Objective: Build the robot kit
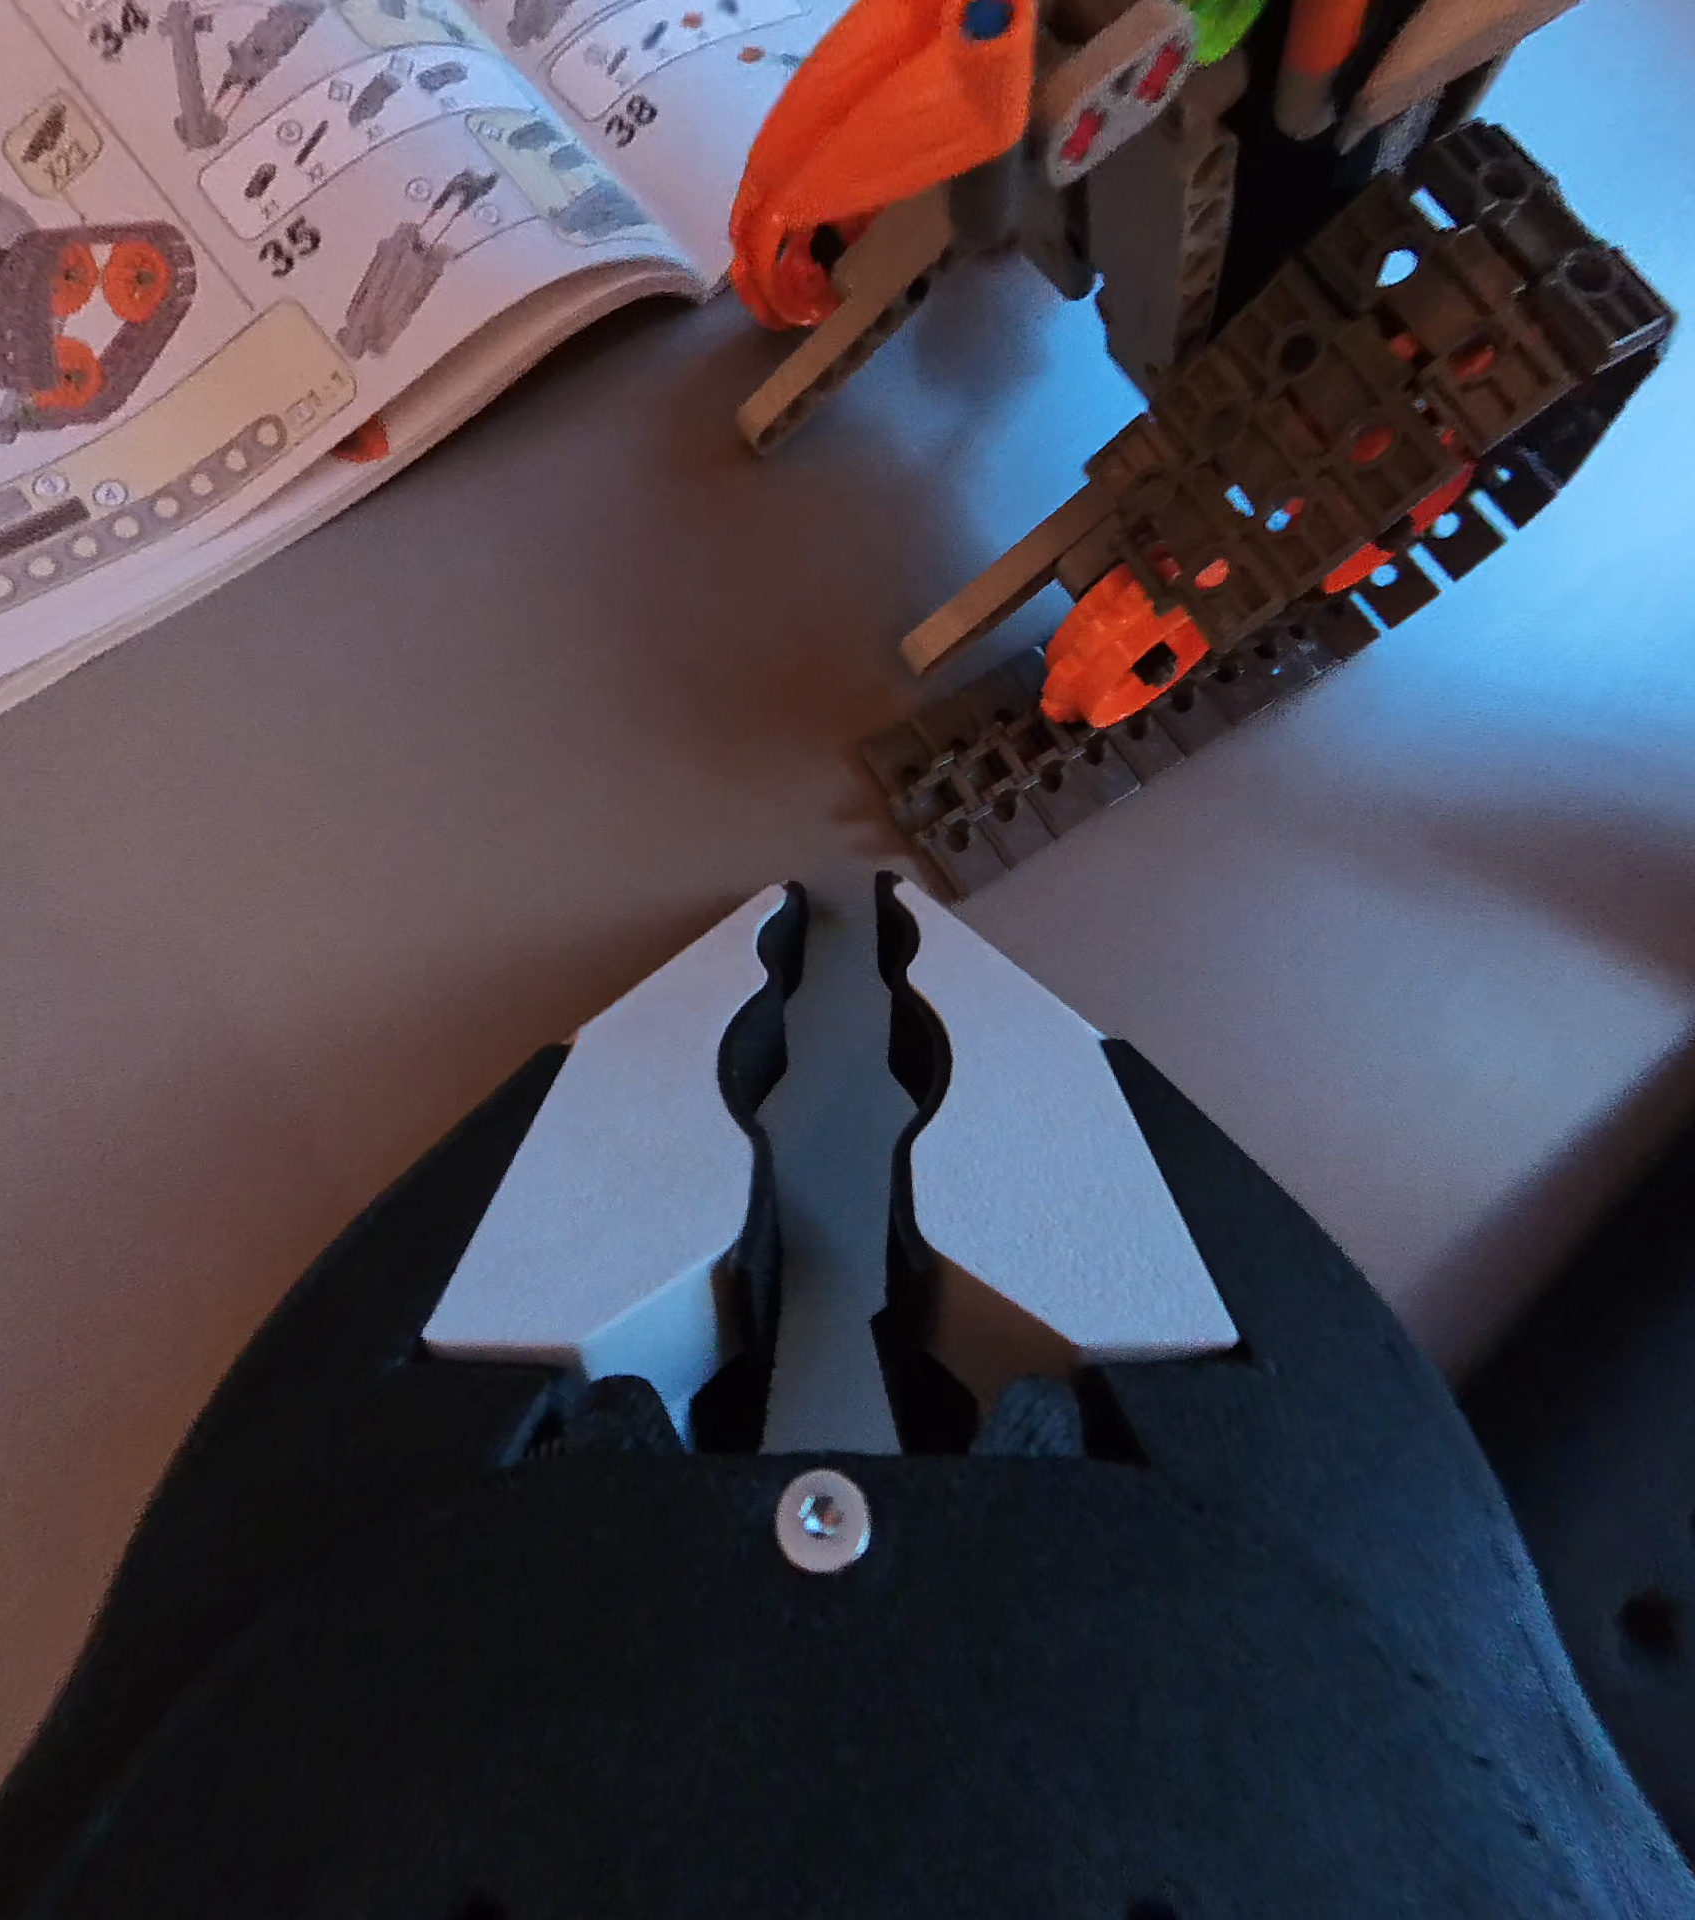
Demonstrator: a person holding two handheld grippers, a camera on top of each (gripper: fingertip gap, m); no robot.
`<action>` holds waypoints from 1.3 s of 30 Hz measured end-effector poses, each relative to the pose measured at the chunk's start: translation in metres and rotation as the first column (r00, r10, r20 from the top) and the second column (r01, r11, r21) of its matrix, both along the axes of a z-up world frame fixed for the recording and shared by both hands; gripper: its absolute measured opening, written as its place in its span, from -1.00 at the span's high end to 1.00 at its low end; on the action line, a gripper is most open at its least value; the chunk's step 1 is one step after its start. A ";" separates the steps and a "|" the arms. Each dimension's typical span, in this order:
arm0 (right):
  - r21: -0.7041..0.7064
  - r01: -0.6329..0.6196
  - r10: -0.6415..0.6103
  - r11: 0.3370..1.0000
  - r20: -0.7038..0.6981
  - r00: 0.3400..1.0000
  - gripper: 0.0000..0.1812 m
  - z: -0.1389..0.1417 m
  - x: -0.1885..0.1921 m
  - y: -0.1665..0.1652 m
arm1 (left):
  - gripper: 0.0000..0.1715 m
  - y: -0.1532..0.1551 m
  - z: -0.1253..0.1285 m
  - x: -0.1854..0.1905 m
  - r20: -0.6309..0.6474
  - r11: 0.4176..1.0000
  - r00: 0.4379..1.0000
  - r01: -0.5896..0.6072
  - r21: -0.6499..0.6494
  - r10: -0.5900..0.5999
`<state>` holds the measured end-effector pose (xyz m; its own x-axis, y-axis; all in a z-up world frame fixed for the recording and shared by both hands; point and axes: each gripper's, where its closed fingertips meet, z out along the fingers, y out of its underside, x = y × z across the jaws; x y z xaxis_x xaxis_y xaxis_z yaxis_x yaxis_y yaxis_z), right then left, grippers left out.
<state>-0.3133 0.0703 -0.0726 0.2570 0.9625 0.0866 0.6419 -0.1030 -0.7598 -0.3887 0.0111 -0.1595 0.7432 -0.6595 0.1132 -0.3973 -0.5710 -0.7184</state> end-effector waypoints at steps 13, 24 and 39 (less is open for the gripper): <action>0.009 -0.005 0.006 1.000 -0.029 1.000 0.12 0.000 0.003 -0.001 | 0.63 0.017 0.001 0.024 -0.045 0.996 0.999 0.017 0.085 -0.014; 0.023 -0.013 0.014 1.000 -0.026 1.000 0.14 0.000 0.010 -0.001 | 0.84 0.010 0.000 0.034 -0.023 0.992 0.999 0.034 0.123 -0.032; -0.056 0.021 -0.027 0.998 -0.109 0.994 -0.05 -0.020 -0.001 -0.003 | 0.83 0.011 0.000 0.034 0.018 0.995 1.000 0.022 0.093 -0.024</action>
<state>-0.3144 0.0672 -0.0923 0.2847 0.9586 0.0043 0.5522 -0.1603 -0.8182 -0.3544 0.0223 -0.1598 0.7261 -0.6846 0.0646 -0.3952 -0.4922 -0.7756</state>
